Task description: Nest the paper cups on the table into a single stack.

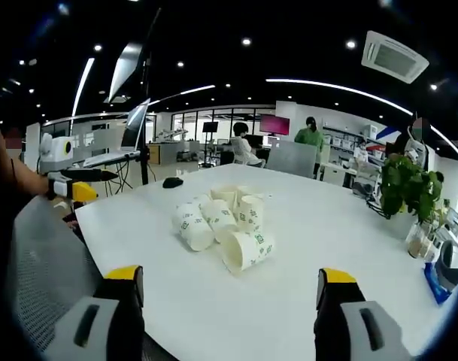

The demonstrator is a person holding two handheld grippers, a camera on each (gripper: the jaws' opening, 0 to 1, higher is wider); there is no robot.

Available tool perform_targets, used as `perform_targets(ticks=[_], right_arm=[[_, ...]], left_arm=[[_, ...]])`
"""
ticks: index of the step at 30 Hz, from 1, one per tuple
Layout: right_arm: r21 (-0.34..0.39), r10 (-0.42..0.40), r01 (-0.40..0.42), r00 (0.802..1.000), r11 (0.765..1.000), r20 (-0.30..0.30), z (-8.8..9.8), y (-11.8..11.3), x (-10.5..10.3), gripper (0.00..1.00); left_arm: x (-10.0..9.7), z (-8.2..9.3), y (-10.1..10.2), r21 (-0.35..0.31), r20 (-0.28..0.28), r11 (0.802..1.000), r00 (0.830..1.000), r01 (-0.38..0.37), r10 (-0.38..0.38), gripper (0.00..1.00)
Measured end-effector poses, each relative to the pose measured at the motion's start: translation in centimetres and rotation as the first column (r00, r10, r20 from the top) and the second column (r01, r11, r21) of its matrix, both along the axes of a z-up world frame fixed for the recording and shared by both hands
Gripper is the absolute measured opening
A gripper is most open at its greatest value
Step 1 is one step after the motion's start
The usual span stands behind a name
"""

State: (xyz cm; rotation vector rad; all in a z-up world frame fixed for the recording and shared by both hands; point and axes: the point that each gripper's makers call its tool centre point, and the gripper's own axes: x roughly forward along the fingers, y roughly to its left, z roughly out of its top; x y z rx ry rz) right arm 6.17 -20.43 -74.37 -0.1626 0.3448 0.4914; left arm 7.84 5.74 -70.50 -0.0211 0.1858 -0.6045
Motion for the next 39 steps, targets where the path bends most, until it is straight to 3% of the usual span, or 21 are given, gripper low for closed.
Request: perform_targets(ticks=[30,39], right_arm=[[0.006,-0.009,0.009,1.0,1.0,-0.017,-0.3,-0.3,0.1,0.96],[0.008,-0.016,0.017,1.0,1.0,-0.022,-0.3,-0.4,0.1,0.95]], left_arm=[[0.3,-0.7,0.5,0.009,-0.013,1.0,1.0,-0.005,0.005,0.96],[0.7,-1.5,0.5,0.059,-0.074,0.998,0.997,-0.001,0.005,0.94]])
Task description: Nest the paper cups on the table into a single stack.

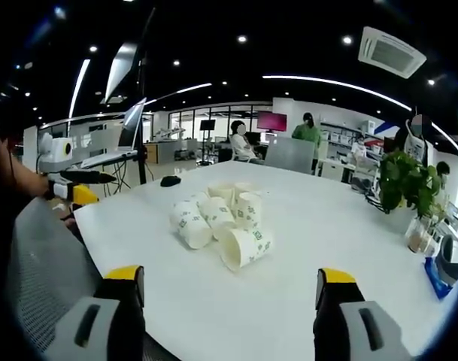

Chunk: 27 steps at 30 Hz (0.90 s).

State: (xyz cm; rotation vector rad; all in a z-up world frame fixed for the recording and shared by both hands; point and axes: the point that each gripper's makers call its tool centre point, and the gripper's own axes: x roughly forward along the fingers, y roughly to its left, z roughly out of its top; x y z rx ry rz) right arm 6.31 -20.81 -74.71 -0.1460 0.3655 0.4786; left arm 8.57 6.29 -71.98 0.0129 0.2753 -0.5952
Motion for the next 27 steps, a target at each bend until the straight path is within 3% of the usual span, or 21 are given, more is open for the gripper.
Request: perform_targets(ticks=[5,9,16,27], right_arm=[[-0.001,-0.005,0.005,1.0,1.0,0.001,0.0,-0.1,0.0,0.95],[-0.001,-0.01,0.01,1.0,1.0,0.003,0.0,-0.2,0.1,0.95],[-0.002,-0.014,0.014,1.0,1.0,0.005,0.1,-0.2,0.1,0.95],[-0.005,-0.013,0.013,1.0,1.0,0.0,0.1,-0.1,0.0,0.93]], left_arm=[[0.6,0.1,-0.3,0.034,-0.014,0.999,1.0,0.02,-0.02,0.9],[0.9,0.0,-1.0,0.056,-0.026,0.995,0.997,0.078,-0.077,0.77],[2.6,-0.1,-2.0,0.026,-0.061,0.993,0.992,0.112,-0.11,0.69],[5.3,-1.3,-4.0,0.045,-0.096,0.985,0.983,0.164,-0.159,0.55]])
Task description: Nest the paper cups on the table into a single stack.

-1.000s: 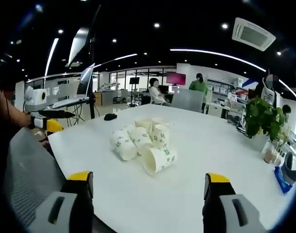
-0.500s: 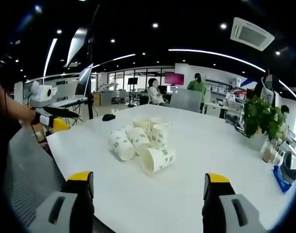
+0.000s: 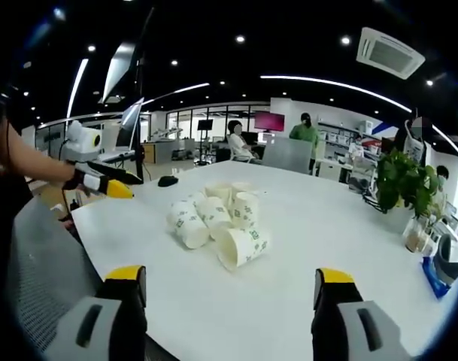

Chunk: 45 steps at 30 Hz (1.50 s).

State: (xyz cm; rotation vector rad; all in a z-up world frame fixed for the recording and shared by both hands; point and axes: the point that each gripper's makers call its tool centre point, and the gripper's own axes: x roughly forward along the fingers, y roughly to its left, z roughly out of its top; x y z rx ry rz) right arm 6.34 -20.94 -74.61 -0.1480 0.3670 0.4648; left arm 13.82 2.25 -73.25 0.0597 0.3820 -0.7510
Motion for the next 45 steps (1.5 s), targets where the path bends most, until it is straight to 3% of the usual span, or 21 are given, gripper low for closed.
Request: perform_targets(ticks=[12,17,29,37,45], right_arm=[[-0.004,0.0,0.0,1.0,1.0,-0.006,-0.2,-0.1,0.0,0.9],[-0.003,0.002,-0.002,1.0,1.0,-0.009,-0.3,-0.2,0.0,0.89],[-0.003,0.003,-0.003,1.0,1.0,-0.014,-0.3,-0.1,-0.1,0.88],[-0.001,-0.003,0.003,1.0,1.0,-0.017,-0.3,-0.2,-0.1,0.88],[0.002,-0.002,0.002,1.0,1.0,-0.022,-0.4,-0.1,-0.1,0.87]], left_arm=[[2.3,-1.4,-1.3,-0.02,-0.053,0.999,0.998,0.04,-0.041,0.42],[3.0,-2.9,-1.8,0.026,-0.083,0.996,0.993,0.091,-0.088,0.35],[4.6,-3.7,-2.8,0.019,-0.127,0.99,0.983,0.138,-0.134,0.27],[4.9,-4.8,-3.4,0.029,-0.187,0.984,0.968,0.173,-0.165,0.2],[4.2,-5.1,-4.7,0.041,-0.227,0.962,0.941,0.268,-0.252,0.19]])
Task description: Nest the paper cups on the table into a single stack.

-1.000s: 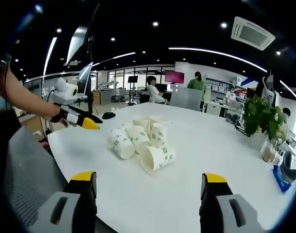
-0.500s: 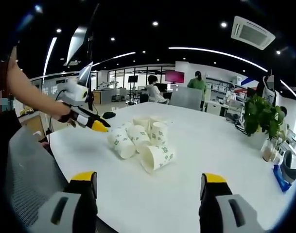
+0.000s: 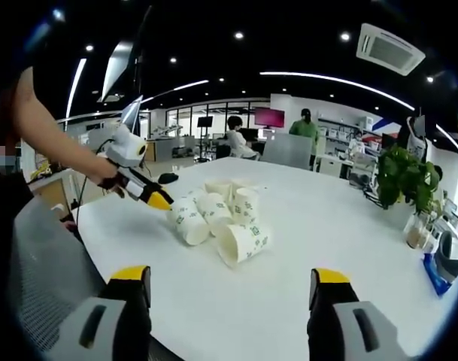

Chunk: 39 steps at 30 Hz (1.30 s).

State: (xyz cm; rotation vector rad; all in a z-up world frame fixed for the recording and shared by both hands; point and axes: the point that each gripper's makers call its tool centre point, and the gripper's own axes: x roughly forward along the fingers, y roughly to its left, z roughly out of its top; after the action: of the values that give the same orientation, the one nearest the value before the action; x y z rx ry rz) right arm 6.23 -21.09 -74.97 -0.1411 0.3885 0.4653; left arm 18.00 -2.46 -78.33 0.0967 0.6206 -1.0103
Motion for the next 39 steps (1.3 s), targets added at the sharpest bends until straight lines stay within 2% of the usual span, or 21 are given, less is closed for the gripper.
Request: perform_targets(ticks=[5,11,20,28,34,39], right_arm=[[-0.002,0.0,0.0,1.0,1.0,-0.006,-0.1,0.0,0.0,0.87],[-0.005,-0.004,0.004,1.0,1.0,-0.009,-0.2,-0.1,0.0,0.87],[-0.014,-0.002,0.002,1.0,1.0,-0.013,-0.3,-0.1,-0.1,0.87],[-0.015,-0.001,0.001,1.0,1.0,-0.008,-0.3,-0.2,-0.1,0.86],[-0.014,-0.002,0.002,1.0,1.0,-0.002,-0.2,-0.2,0.0,0.86],[-0.012,-0.001,0.001,1.0,1.0,0.0,-0.1,-0.1,0.0,0.86]], left_arm=[[-0.2,0.3,-0.8,-0.02,-0.034,0.999,0.998,0.049,-0.049,0.19],[-0.6,0.3,-1.5,-0.047,-0.062,0.998,0.997,0.053,-0.056,0.14],[-1.9,1.4,-2.8,-0.145,-0.107,0.985,0.988,0.094,-0.11,0.02],[-2.6,1.5,-3.3,-0.155,-0.106,0.983,0.987,0.103,-0.12,0.0],[-2.5,1.6,-2.9,-0.15,-0.096,0.983,0.988,0.106,-0.121,0.0],[-2.7,2.5,-2.5,-0.148,-0.069,0.983,0.991,0.104,-0.115,0.0]])
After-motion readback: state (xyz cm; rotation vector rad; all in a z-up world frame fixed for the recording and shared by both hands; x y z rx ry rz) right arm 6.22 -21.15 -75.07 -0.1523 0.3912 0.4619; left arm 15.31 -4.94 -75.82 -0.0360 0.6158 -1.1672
